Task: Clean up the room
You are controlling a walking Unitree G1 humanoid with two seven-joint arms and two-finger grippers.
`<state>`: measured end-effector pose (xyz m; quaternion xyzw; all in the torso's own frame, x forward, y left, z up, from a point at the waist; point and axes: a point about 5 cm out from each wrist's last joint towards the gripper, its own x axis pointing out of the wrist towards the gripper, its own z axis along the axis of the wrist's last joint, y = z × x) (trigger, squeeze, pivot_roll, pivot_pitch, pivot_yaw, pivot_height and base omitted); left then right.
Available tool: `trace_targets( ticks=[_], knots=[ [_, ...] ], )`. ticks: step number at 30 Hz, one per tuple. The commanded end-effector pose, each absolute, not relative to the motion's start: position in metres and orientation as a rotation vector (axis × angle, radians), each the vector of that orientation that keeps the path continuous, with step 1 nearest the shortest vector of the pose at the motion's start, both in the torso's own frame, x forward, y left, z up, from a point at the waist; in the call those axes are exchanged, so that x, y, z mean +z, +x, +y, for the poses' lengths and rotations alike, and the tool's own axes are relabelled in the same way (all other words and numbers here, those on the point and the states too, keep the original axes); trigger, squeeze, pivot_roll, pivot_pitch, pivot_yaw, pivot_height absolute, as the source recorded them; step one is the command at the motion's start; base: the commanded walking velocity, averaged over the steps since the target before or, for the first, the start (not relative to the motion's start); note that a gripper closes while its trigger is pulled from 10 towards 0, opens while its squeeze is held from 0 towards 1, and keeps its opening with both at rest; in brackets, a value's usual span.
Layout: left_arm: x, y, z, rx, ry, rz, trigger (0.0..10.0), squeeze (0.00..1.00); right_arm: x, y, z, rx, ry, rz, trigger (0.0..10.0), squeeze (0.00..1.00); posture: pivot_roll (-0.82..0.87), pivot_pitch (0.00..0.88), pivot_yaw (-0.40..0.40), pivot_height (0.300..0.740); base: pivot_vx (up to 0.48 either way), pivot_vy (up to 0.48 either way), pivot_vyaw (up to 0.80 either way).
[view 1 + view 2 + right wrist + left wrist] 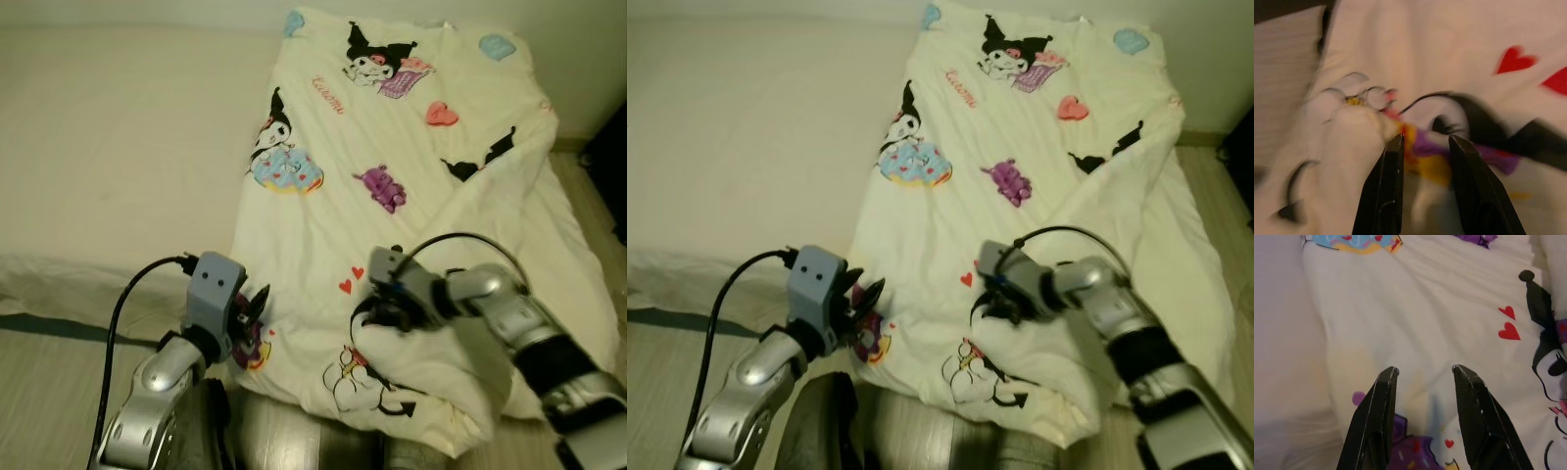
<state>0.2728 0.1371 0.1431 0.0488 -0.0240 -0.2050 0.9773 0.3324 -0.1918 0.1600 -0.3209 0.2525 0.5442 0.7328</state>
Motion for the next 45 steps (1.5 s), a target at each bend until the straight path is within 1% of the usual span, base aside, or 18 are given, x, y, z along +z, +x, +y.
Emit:
trace_targets(
  ticks=[1, 2, 3, 4, 5, 6, 7, 8, 9, 10, 11, 15, 17, 19, 21, 26, 29, 45],
  knots=[
    [0.140, 0.268, 0.140, -0.414, 0.075, -0.036, 10.0, 0.00, 0.167, 0.327, -0.185, 1.269, -0.584, 0.505, 10.0, 0.00, -0.08, 0.255, 0.006, 0.551, 0.000, 0.000, 0.00],
    [0.140, 0.268, 0.140, -0.414, 0.075, -0.036, 10.0, 0.00, 0.167, 0.327, -0.185, 1.269, -0.584, 0.505, 10.0, 0.00, -0.08, 0.255, 0.006, 0.551, 0.000, 0.000, 0.00],
    [0.140, 0.269, 0.147, -0.351, 0.050, -0.038, 10.0, 0.00, 0.190, 0.345, -0.179, 1.078, -0.497, 0.299, 10.0, 0.00, -0.09, 0.236, 0.010, 0.551, 0.000, 0.000, 0.00],
    [0.140, 0.269, 0.147, -0.351, 0.050, -0.038, 10.0, 0.00, 0.190, 0.345, -0.179, 1.078, -0.497, 0.299, 10.0, 0.00, -0.09, 0.236, 0.010, 0.551, 0.000, 0.000, 0.00],
    [0.138, 0.272, 0.154, -0.278, 0.016, -0.020, 10.0, 0.00, 0.205, 0.360, -0.179, 0.871, -0.402, 0.162, 10.0, 0.00, -0.10, 0.226, 0.012, 0.551, 0.000, 0.000, 0.00],
    [0.138, 0.272, 0.154, -0.278, 0.016, -0.020, 10.0, 0.00, 0.205, 0.360, -0.179, 0.871, -0.402, 0.162, 10.0, 0.00, -0.10, 0.226, 0.012, 0.551, 0.000, 0.000, 0.00],
    [0.135, 0.276, 0.161, -0.198, -0.001, 0.000, 10.0, 0.00, 0.214, 0.371, -0.180, 0.665, -0.289, 0.035, 10.0, 0.00, -0.10, 0.210, 0.016, 0.551, 0.000, 0.000, 0.00],
    [0.135, 0.276, 0.161, -0.198, -0.001, 0.000, 10.0, 0.00, 0.214, 0.371, -0.180, 0.665, -0.289, 0.035, 10.0, 0.00, -0.10, 0.210, 0.016, 0.551, 0.000, 0.000, 0.00],
    [0.131, 0.279, 0.166, -0.135, -0.004, 0.019, 10.0, 0.00, 0.215, 0.374, -0.180, 0.523, -0.198, -0.031, 10.0, 0.00, -0.09, 0.202, 0.016, 0.551, 0.000, 0.000, 0.00],
    [0.131, 0.279, 0.166, -0.135, -0.004, 0.019, 10.0, 0.00, 0.215, 0.374, -0.180, 0.523, -0.198, -0.031, 10.0, 0.00, -0.09, 0.202, 0.016, 0.551, 0.000, 0.000, 0.00],
    [0.127, 0.282, 0.170, -0.085, 0.012, 0.036, 10.0, 0.00, 0.207, 0.370, -0.175, 0.445, -0.133, -0.071, 10.0, 0.00, -0.10, 0.186, 0.018, 0.551, 0.000, 0.000, 0.00],
    [0.121, 0.285, 0.177, 0.008, 0.038, 0.046, 10.0, 0.00, 0.186, 0.354, -0.161, 0.376, -0.070, -0.096, 10.0, 0.00, -0.09, 0.165, 0.021, 0.551, 0.000, 0.000, 0.00],
    [0.118, 0.284, 0.182, 0.049, 0.040, 0.049, 10.0, 0.00, 0.174, 0.345, -0.155, 0.352, -0.068, -0.098, 10.0, 0.00, -0.09, 0.156, 0.023, 0.551, 0.000, 0.000, 0.00],
    [0.118, 0.284, 0.182, 0.049, 0.040, 0.049, 10.0, 0.00, 0.174, 0.345, -0.155, 0.352, -0.068, -0.098, 10.0, 0.00, -0.09, 0.156, 0.023, 0.551, 0.000, 0.000, 0.00],
    [0.113, 0.281, 0.186, 0.091, 0.042, 0.058, 10.0, 0.00, 0.155, 0.331, -0.152, 0.311, -0.093, -0.075, 10.0, 0.00, -0.09, 0.137, 0.027, 0.551, 0.000, 0.000, 0.00],
    [0.114, 0.281, 0.186, 0.113, 0.064, 0.040, 10.0, 0.00, 0.134, 0.323, -0.153, 0.234, -0.121, -0.025, 10.0, 0.00, -0.08, 0.132, 0.030, 0.551, 0.000, 0.000, 0.00],
    [0.114, 0.279, 0.181, 0.092, 0.081, 0.016, 10.0, 0.00, 0.113, 0.308, -0.149, 0.178, -0.074, 0.000, 10.0, 0.00, -0.08, 0.116, 0.033, 0.565, 0.000, 0.000, 0.00],
    [0.111, 0.279, 0.164, 0.037, 0.094, -0.009, 10.0, 0.00, 0.106, 0.296, -0.141, 0.157, -0.095, 0.008, 10.0, 0.00, -0.10, 0.093, 0.032, 0.610, 0.000, 0.000, 0.00]
  ],
)
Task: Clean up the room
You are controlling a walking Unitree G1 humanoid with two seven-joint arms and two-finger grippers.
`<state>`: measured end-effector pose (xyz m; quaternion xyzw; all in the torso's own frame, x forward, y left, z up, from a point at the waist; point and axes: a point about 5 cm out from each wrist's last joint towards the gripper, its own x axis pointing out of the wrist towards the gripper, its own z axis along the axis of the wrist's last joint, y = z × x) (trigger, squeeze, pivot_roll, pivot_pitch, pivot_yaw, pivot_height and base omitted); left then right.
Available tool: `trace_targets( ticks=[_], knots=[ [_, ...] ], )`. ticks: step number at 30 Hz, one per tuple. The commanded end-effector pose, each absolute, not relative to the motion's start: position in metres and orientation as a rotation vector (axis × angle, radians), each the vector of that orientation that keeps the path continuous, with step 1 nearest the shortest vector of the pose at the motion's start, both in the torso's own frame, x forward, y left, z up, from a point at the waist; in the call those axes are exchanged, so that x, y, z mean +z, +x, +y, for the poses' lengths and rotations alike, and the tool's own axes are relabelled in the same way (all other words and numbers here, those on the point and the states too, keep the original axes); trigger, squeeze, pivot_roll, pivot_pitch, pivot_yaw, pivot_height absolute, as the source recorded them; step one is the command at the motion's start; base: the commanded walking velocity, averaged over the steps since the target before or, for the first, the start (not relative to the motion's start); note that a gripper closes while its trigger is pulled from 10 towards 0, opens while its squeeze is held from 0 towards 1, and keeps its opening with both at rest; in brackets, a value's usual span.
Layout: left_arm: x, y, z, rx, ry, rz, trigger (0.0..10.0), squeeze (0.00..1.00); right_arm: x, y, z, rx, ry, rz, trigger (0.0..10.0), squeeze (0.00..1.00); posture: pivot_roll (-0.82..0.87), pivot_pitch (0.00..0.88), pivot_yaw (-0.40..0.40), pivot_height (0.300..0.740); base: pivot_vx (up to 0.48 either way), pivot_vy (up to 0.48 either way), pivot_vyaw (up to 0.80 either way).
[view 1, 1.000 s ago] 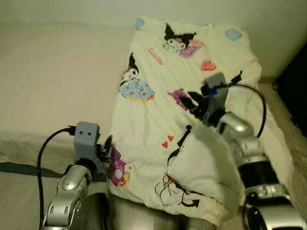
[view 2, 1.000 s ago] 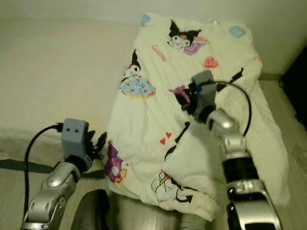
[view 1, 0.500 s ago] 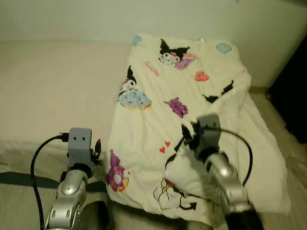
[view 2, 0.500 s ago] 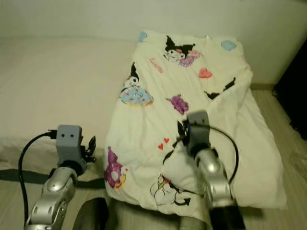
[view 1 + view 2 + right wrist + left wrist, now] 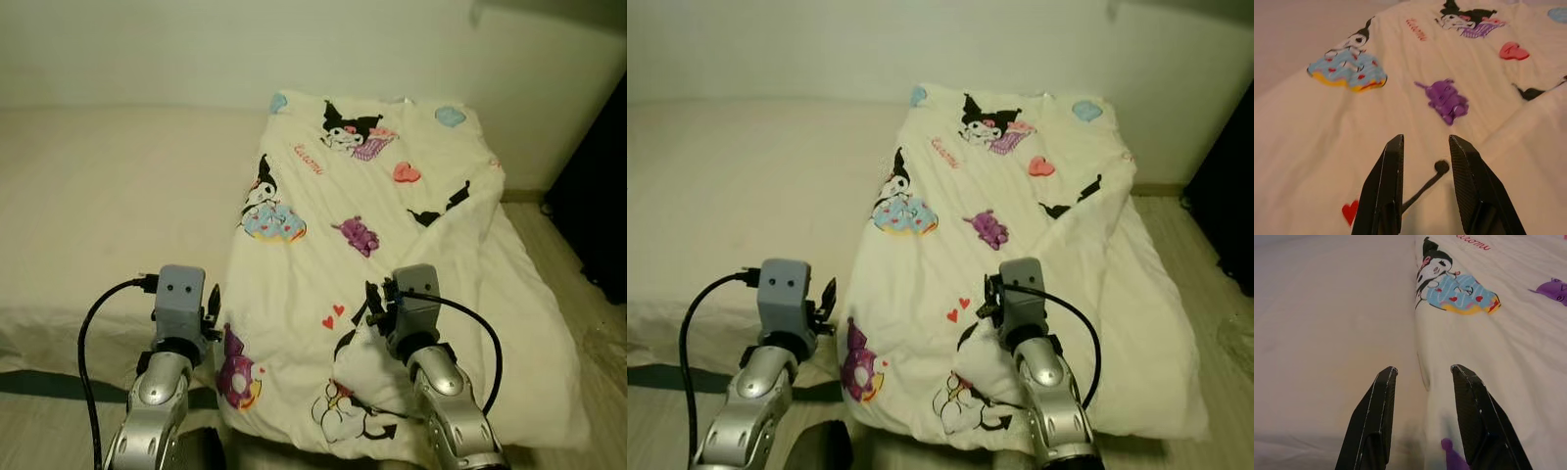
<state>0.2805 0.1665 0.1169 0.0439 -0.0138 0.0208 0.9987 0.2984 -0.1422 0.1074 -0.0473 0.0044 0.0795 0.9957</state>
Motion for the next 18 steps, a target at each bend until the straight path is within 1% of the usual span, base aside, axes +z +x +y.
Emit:
trace_targets(
  ticks=[1, 5, 12, 18],
  knots=[
    [0.1105, 0.2793, 0.1641, 0.037, 0.094, -0.009, 10.0, 0.00, 0.1062, 0.2957, -0.1407, 0.157, -0.095, 0.008, 10.0, 0.00, -0.10, 0.093, 0.032, 0.610, 0.000, 0.000, 0.00],
    [0.1105, 0.2798, 0.1637, 0.034, 0.094, -0.013, 10.0, 0.00, 0.1066, 0.2959, -0.1402, 0.155, -0.099, 0.002, 10.0, 0.00, -0.10, 0.090, 0.028, 0.620, 0.000, 0.000, 0.00],
    [0.1117, 0.2807, 0.1659, 0.034, 0.099, -0.029, 10.0, 0.00, 0.1076, 0.2959, -0.1396, 0.151, -0.104, -0.003, 10.0, 0.00, -0.09, 0.085, 0.026, 0.650, 0.000, 0.000, 0.00],
    [0.1120, 0.2799, 0.1680, 0.040, 0.097, -0.037, 10.0, 0.00, 0.1080, 0.2952, -0.1407, 0.147, -0.108, -0.004, 10.0, 0.00, -0.10, 0.084, 0.025, 0.665, 0.000, 0.000, 0.00]
  ],
)
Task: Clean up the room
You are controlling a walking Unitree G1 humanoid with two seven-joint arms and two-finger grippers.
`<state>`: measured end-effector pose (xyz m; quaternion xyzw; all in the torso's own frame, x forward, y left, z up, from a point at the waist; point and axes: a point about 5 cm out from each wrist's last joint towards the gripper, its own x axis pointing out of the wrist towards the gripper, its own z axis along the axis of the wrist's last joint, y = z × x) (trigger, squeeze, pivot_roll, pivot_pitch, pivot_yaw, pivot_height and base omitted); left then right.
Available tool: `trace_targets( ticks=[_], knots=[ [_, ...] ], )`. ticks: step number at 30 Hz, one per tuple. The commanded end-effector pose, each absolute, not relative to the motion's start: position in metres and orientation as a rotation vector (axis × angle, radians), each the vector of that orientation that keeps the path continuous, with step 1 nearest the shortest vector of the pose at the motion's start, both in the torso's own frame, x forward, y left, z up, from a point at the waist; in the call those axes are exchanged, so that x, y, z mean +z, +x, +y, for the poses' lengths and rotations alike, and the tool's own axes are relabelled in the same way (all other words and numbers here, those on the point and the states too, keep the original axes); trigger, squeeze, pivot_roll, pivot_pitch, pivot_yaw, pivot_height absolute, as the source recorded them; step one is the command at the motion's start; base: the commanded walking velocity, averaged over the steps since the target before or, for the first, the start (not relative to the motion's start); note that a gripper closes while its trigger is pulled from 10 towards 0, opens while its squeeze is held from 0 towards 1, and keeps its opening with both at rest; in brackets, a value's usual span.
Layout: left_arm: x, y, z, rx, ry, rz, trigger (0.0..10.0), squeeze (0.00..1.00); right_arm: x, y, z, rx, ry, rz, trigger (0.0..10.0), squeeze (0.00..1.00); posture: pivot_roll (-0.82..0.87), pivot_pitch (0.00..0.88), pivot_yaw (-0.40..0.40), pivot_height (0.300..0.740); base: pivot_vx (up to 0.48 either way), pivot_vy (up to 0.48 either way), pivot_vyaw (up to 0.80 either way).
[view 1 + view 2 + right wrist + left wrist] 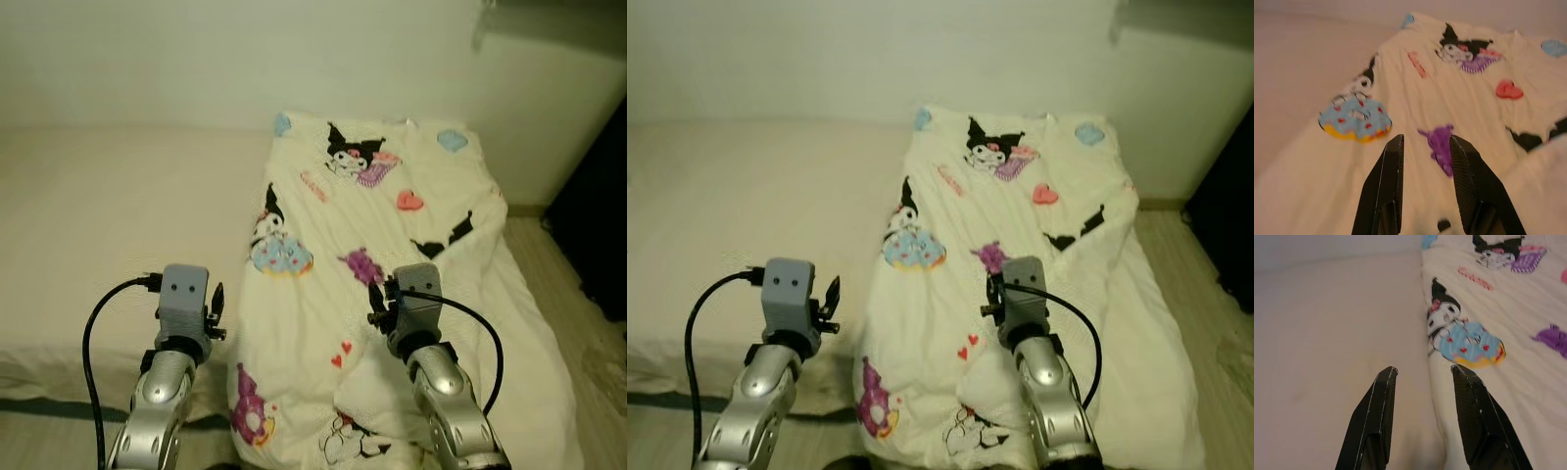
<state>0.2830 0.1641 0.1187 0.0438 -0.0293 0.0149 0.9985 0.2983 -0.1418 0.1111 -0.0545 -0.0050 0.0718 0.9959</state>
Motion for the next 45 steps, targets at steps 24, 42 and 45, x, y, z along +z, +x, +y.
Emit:
trace_targets(
  ticks=[24, 42, 45],
  knots=[
    [0.111, 0.278, 0.169, 0.055, 0.094, -0.040, 10.0, 0.00, 0.106, 0.293, -0.145, 0.147, -0.118, 0.007, 10.0, 0.00, -0.09, 0.088, 0.017, 0.740, 0.000, 0.000, 0.00],
    [0.109, 0.274, 0.173, 0.075, 0.090, -0.037, 10.0, 0.00, 0.097, 0.291, -0.164, 0.101, -0.144, 0.028, 10.0, 0.00, -0.08, 0.089, 0.003, 0.740, 0.000, 0.000, 0.00],
    [0.109, 0.274, 0.173, 0.075, 0.090, -0.037, 10.0, 0.00, 0.097, 0.291, -0.164, 0.101, -0.144, 0.028, 10.0, 0.00, -0.08, 0.089, 0.003, 0.740, 0.000, 0.000, 0.00]
  ],
)
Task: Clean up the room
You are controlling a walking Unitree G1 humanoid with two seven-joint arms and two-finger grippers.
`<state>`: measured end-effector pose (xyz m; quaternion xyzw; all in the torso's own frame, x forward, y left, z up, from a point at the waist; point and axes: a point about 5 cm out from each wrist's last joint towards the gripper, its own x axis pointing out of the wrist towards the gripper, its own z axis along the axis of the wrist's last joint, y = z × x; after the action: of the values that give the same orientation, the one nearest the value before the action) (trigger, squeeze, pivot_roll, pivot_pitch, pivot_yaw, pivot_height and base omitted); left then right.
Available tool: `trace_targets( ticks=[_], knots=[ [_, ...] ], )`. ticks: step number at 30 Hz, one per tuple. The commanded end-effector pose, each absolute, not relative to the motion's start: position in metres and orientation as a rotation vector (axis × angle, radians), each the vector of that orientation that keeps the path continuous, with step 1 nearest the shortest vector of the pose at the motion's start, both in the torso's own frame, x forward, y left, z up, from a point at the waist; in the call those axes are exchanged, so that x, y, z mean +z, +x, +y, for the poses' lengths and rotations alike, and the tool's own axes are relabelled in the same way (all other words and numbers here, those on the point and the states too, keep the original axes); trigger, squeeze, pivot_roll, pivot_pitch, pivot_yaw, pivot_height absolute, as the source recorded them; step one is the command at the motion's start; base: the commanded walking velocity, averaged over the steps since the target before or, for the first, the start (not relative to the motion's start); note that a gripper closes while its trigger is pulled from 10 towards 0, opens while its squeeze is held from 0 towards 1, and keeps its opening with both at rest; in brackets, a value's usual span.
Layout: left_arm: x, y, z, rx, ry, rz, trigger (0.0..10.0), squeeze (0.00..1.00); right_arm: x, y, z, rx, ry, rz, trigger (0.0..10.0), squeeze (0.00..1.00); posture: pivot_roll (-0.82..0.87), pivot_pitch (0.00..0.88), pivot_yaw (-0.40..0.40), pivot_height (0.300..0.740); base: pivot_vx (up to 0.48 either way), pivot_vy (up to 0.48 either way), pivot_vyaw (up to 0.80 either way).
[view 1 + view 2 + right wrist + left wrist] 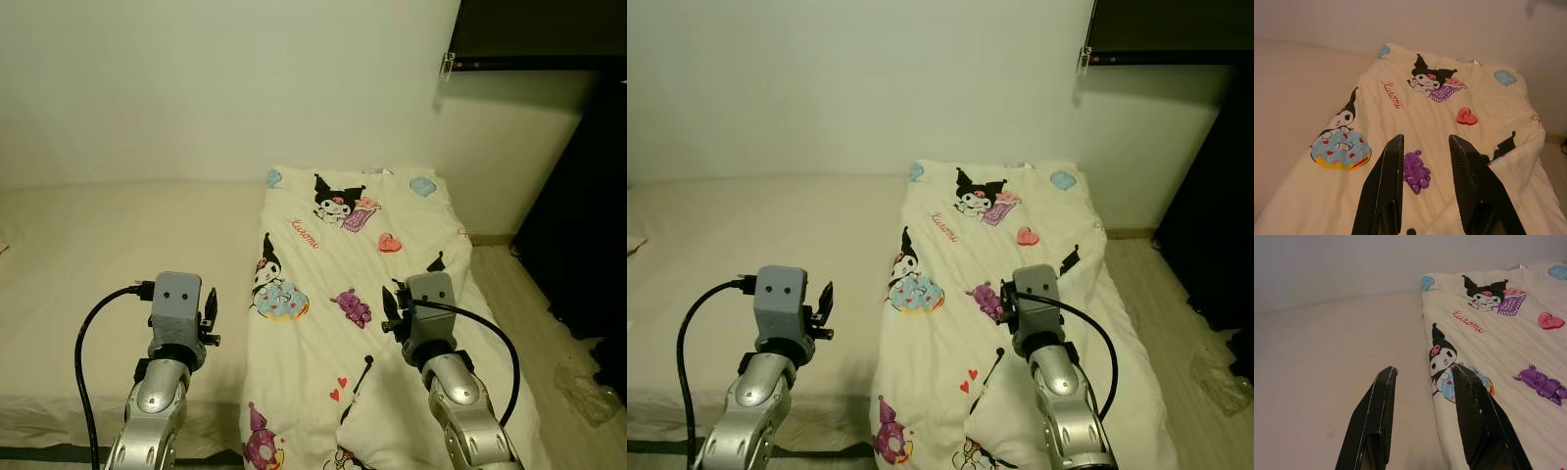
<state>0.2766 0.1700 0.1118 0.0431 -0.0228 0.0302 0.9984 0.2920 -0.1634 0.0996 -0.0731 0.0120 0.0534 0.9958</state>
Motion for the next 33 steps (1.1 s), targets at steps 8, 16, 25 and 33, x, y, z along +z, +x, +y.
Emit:
trace_targets(
  ticks=[8, 16, 25, 33],
  knots=[
    [0.112, 0.273, 0.177, 0.081, 0.102, -0.049, 10.0, 0.00, 0.088, 0.283, -0.223, -0.141, -0.367, 0.080, 10.0, 0.00, -0.07, 0.098, 0.010, 0.740, 0.000, 0.000, 0.00],
    [0.112, 0.271, 0.178, 0.080, 0.102, -0.046, 10.0, 0.00, 0.097, 0.277, -0.253, -0.302, -0.462, 0.063, 10.0, 0.00, -0.06, 0.102, 0.006, 0.740, 0.000, 0.000, 0.00],
    [0.112, 0.270, 0.179, 0.082, 0.106, -0.045, 10.0, 0.00, 0.087, 0.287, -0.272, -0.373, -0.473, 0.120, 10.0, 0.00, -0.05, 0.096, 0.008, 0.740, 0.000, 0.000, 0.00],
    [0.115, 0.272, 0.182, 0.087, 0.119, -0.052, 10.0, 0.00, 0.127, 0.324, -0.202, -0.165, -0.225, -0.083, 10.0, 0.00, -0.04, 0.086, 0.005, 0.740, 0.000, 0.000, 0.00]
  ],
)
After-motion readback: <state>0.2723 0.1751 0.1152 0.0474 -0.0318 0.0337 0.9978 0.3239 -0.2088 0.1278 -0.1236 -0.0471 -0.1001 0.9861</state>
